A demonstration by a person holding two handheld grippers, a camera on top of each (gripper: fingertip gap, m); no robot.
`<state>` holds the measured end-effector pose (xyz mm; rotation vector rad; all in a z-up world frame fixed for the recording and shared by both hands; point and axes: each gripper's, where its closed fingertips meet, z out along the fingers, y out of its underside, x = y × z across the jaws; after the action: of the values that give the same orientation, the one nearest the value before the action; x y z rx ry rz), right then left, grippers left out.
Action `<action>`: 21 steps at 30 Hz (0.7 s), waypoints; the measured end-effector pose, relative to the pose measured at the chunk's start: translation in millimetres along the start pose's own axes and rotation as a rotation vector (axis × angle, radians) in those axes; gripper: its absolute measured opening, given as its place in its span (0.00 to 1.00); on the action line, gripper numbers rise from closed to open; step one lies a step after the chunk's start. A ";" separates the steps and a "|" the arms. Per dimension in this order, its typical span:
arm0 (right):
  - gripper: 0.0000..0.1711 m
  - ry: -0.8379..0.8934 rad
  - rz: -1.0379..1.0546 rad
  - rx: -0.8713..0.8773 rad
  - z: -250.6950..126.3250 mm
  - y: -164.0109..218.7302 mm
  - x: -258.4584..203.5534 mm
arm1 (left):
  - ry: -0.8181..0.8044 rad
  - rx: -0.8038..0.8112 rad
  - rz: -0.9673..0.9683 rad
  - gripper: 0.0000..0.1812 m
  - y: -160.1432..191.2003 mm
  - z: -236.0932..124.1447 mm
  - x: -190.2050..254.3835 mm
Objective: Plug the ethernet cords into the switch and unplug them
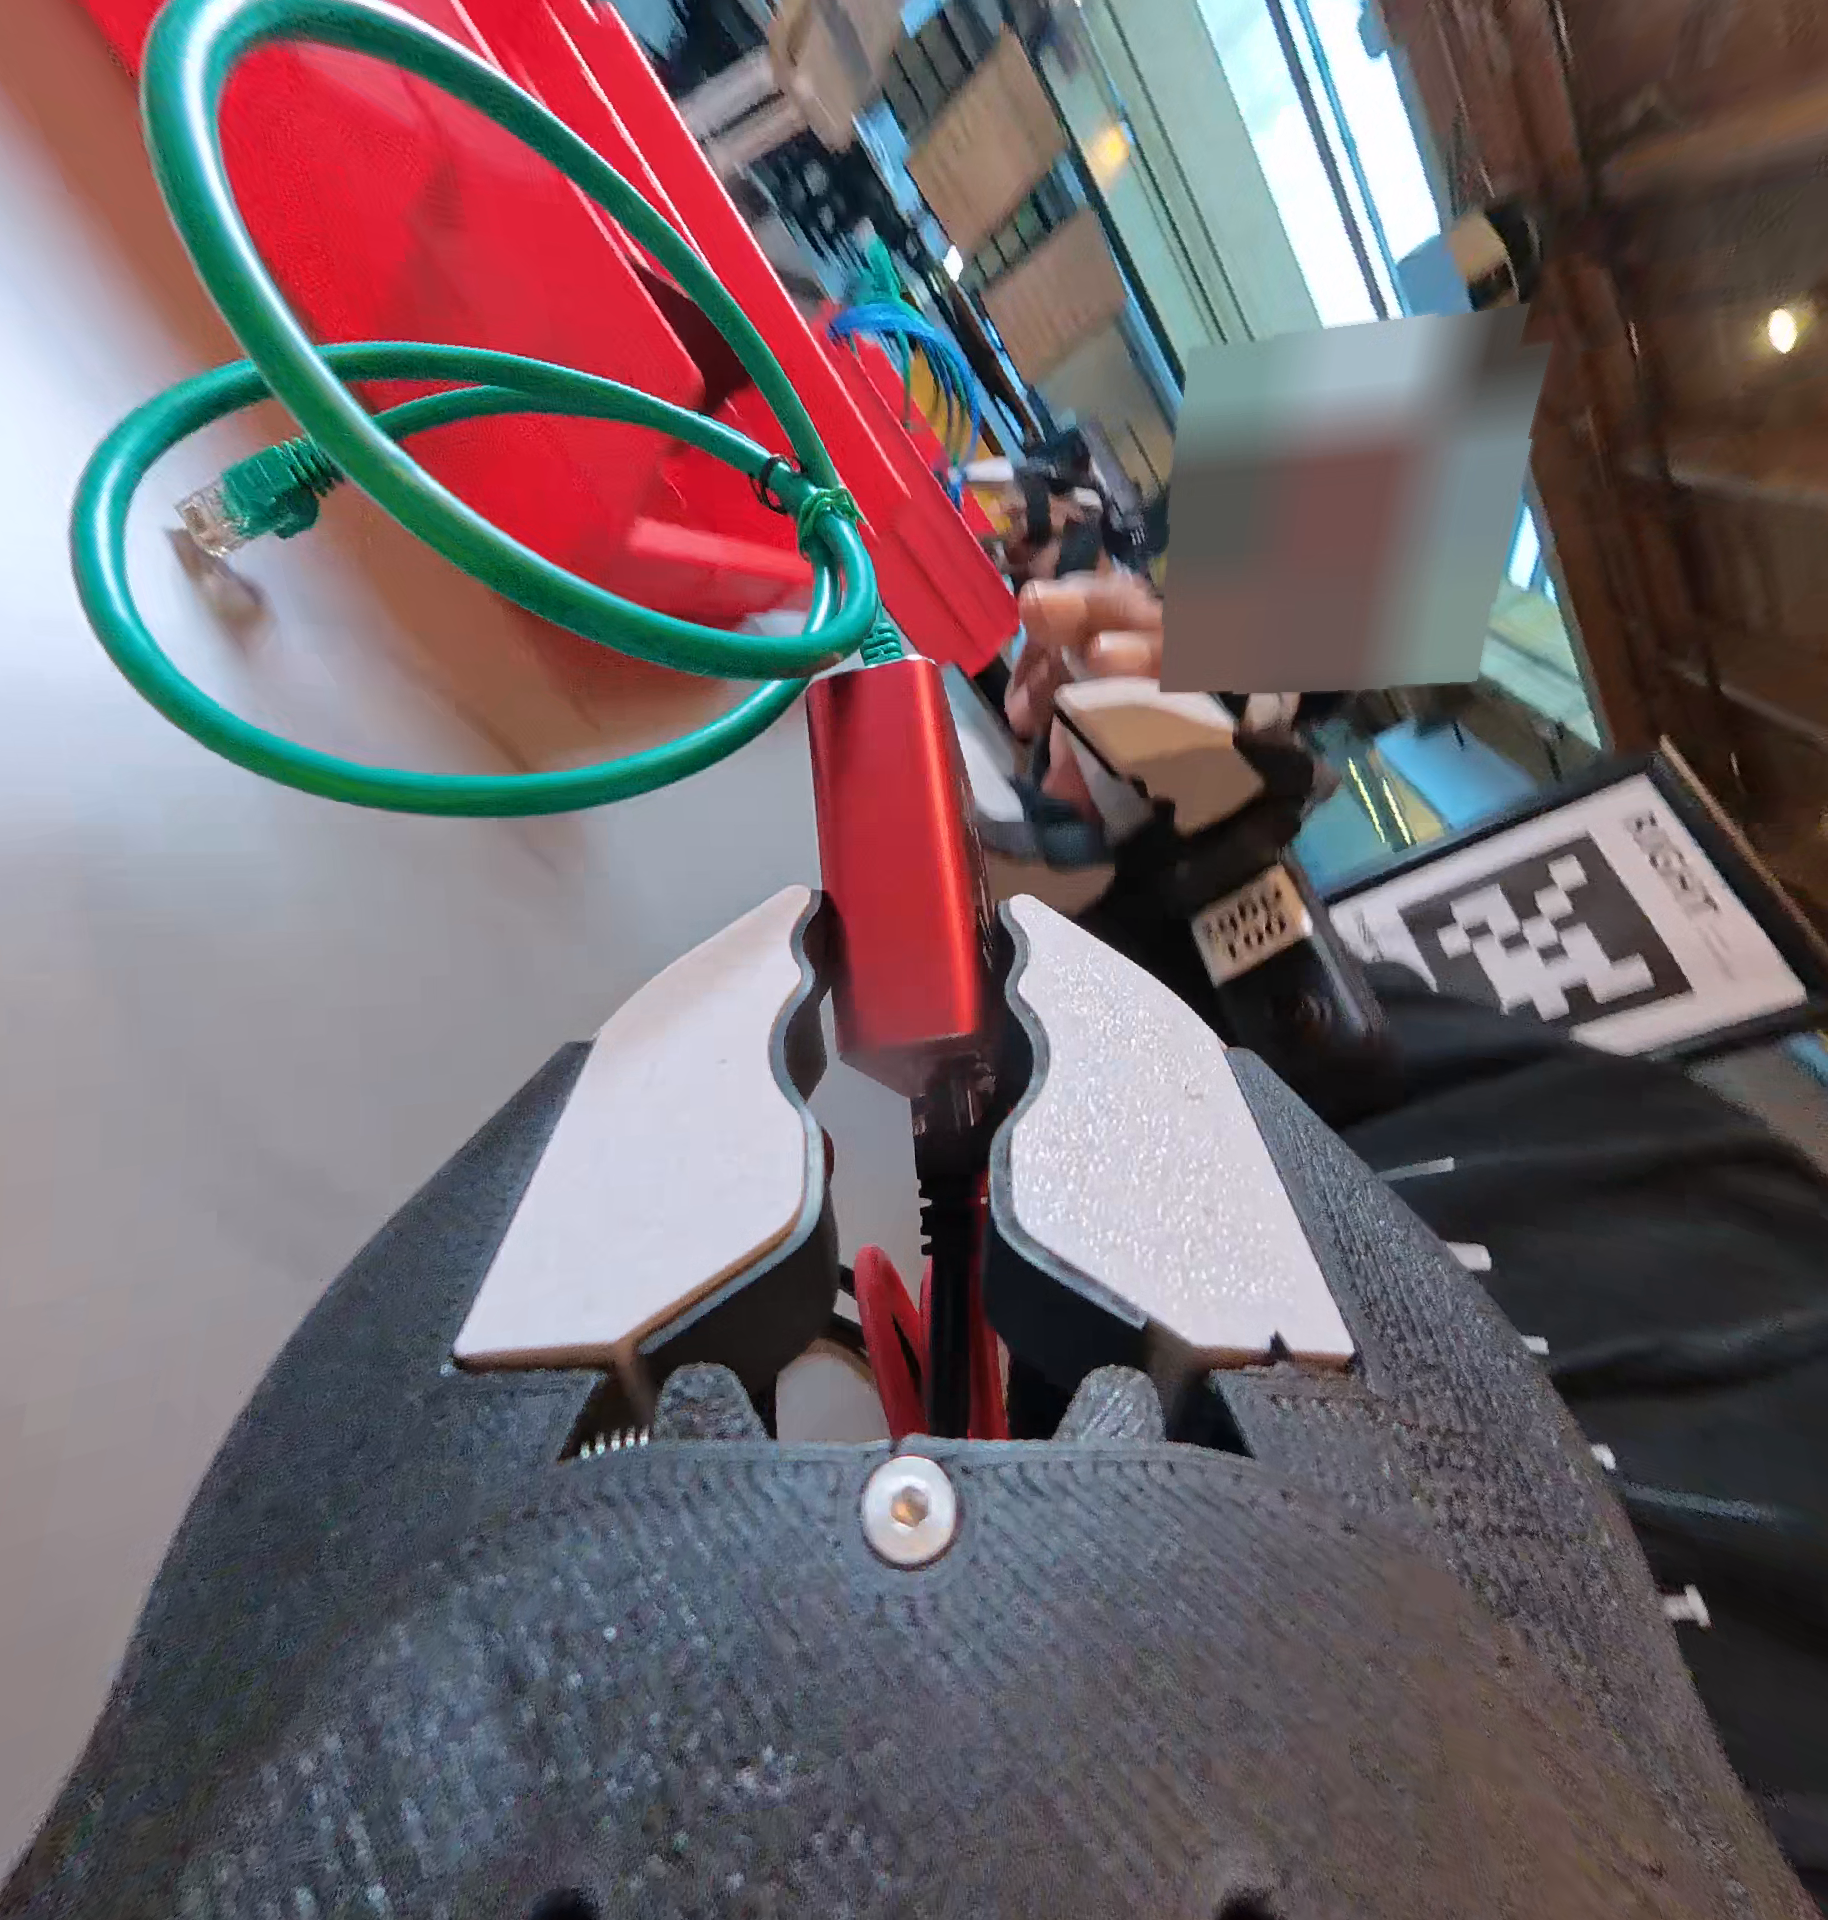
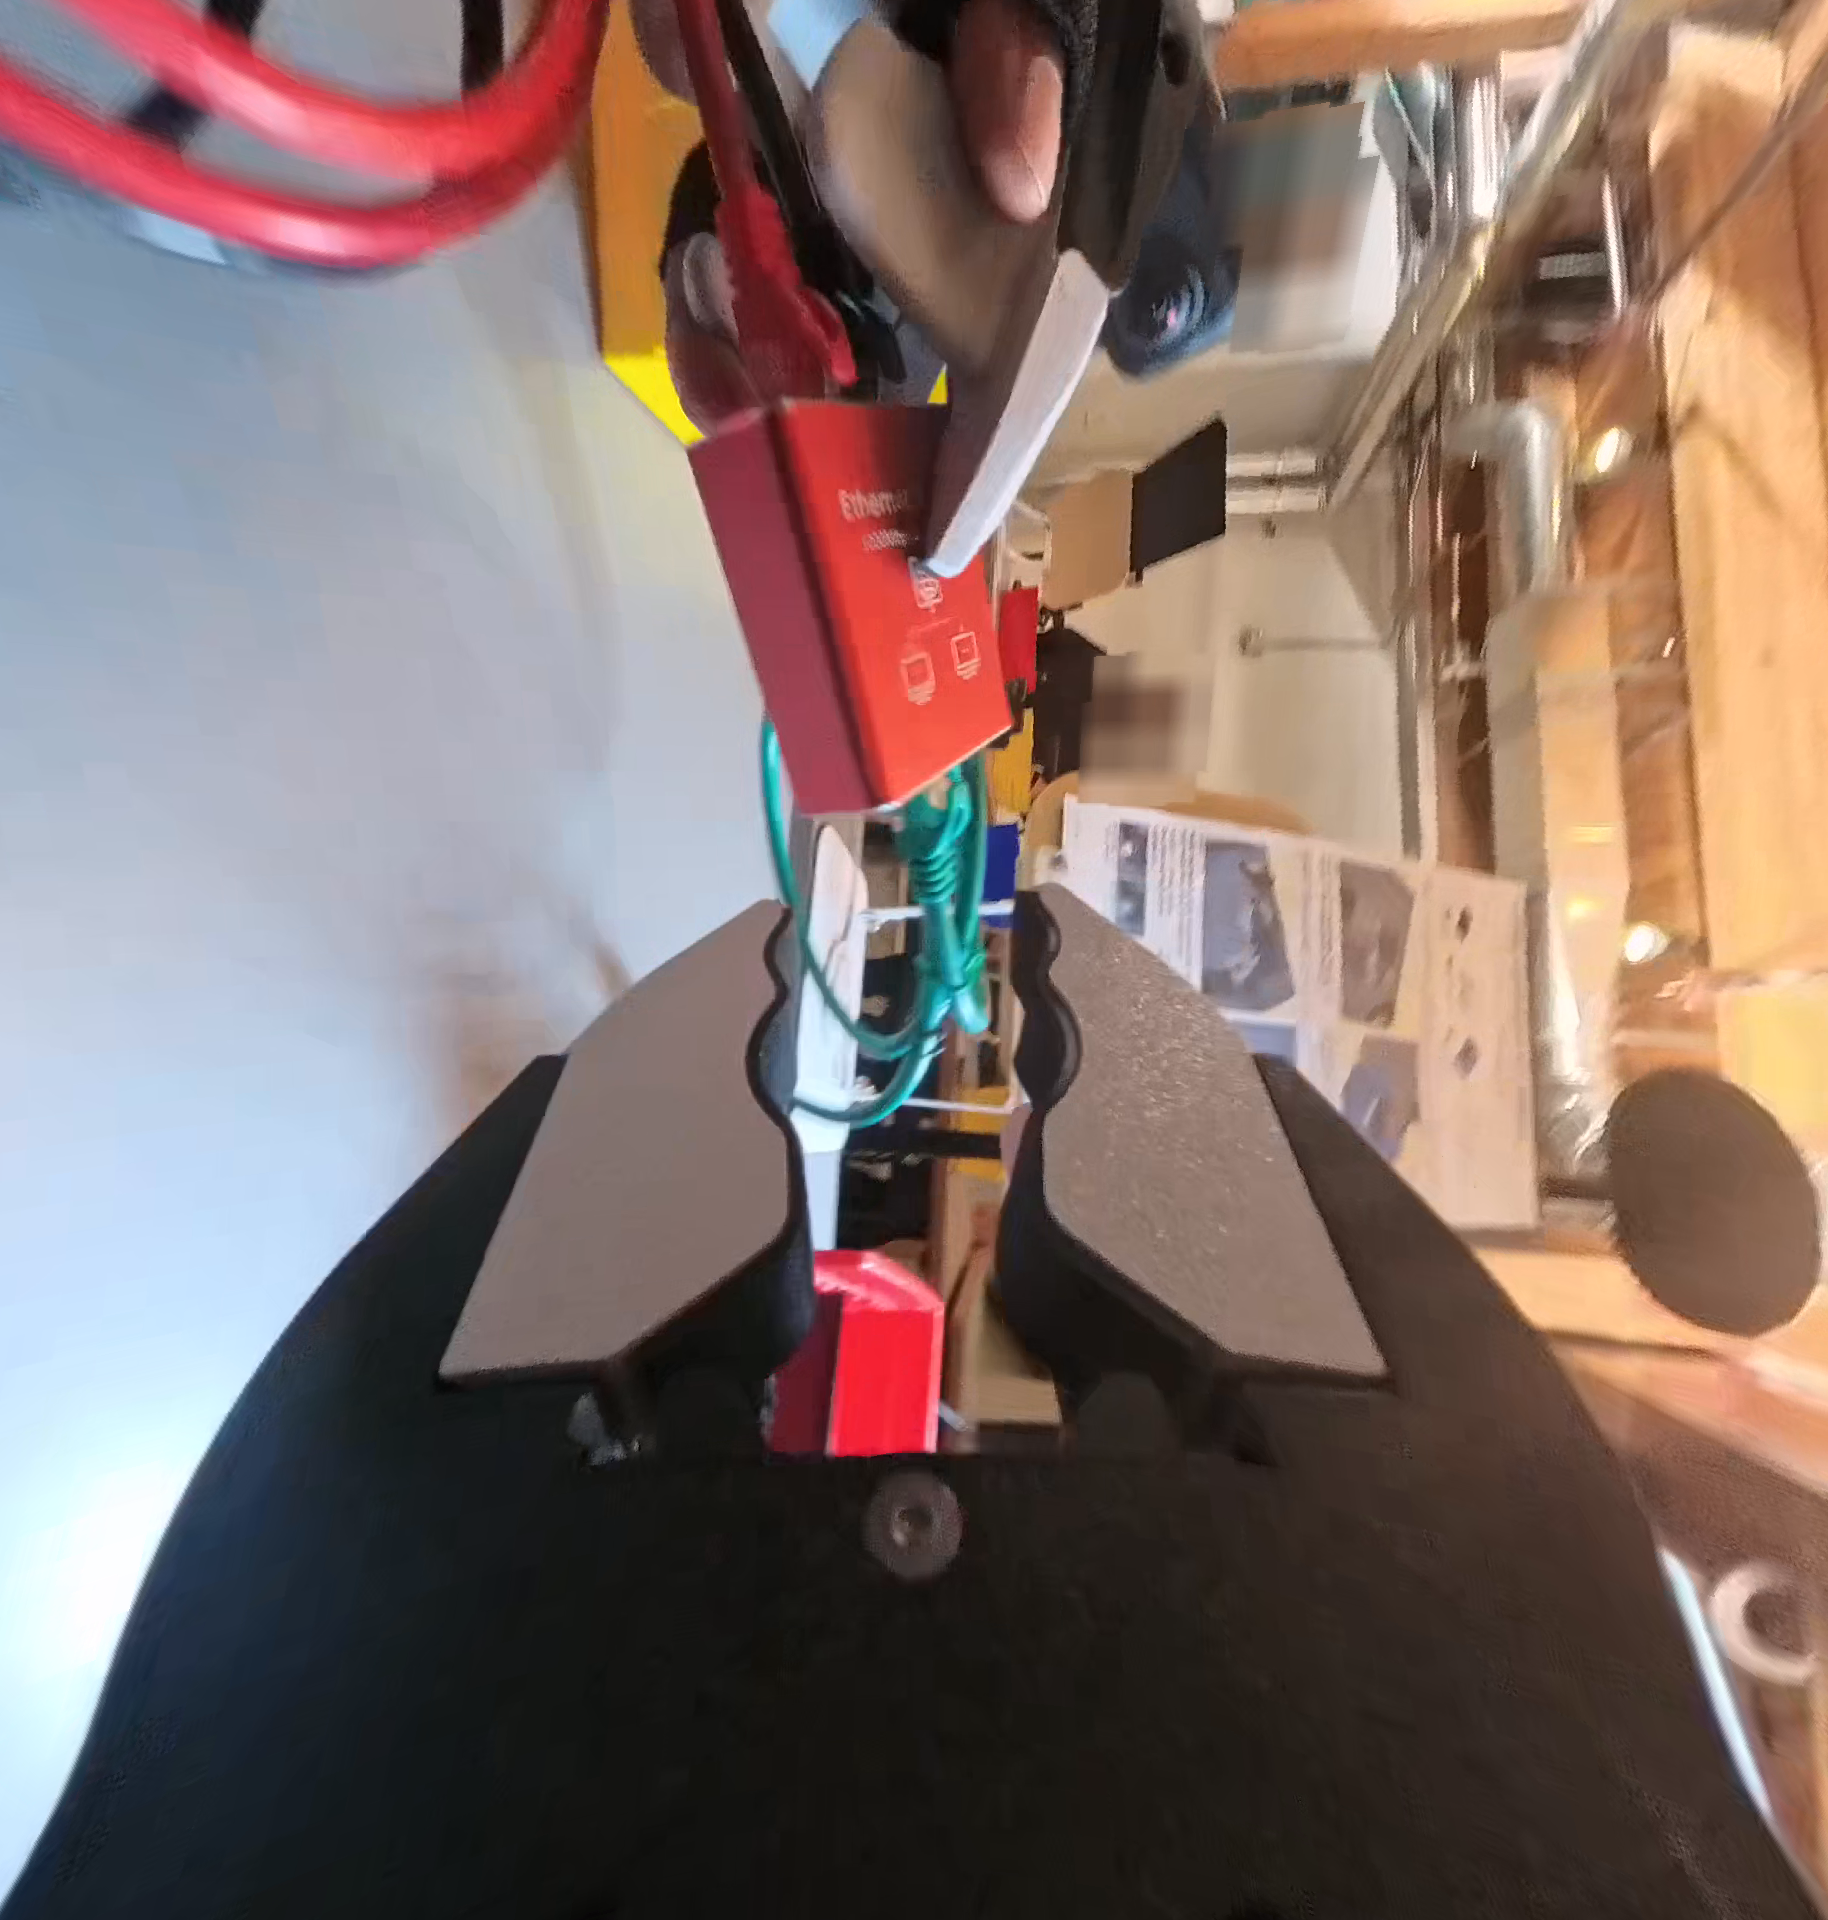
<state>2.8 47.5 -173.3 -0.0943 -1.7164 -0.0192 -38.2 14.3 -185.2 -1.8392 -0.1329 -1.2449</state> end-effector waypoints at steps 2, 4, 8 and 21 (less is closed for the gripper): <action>0.26 0.041 0.058 -0.051 3.2 -3.5 -7.1 | -0.028 0.065 -0.033 0.16 -8.4 -2.1 -3.6; 0.30 0.118 0.094 -0.073 8.7 -11.9 -7.7 | -0.042 0.133 -0.076 0.16 -15.5 0.4 -5.0; 0.35 0.202 0.103 -0.115 27.9 -17.6 -4.7 | -0.013 0.243 -0.174 0.16 -16.7 11.1 6.1; 0.17 0.179 0.354 0.066 -1.2 -1.0 59.4 | -0.466 0.347 0.639 0.19 -30.9 -61.3 31.2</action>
<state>-4.7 49.4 -114.4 -0.3361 -1.5001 0.2832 -81.7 -22.0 -135.4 -1.6427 -0.0075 -0.3208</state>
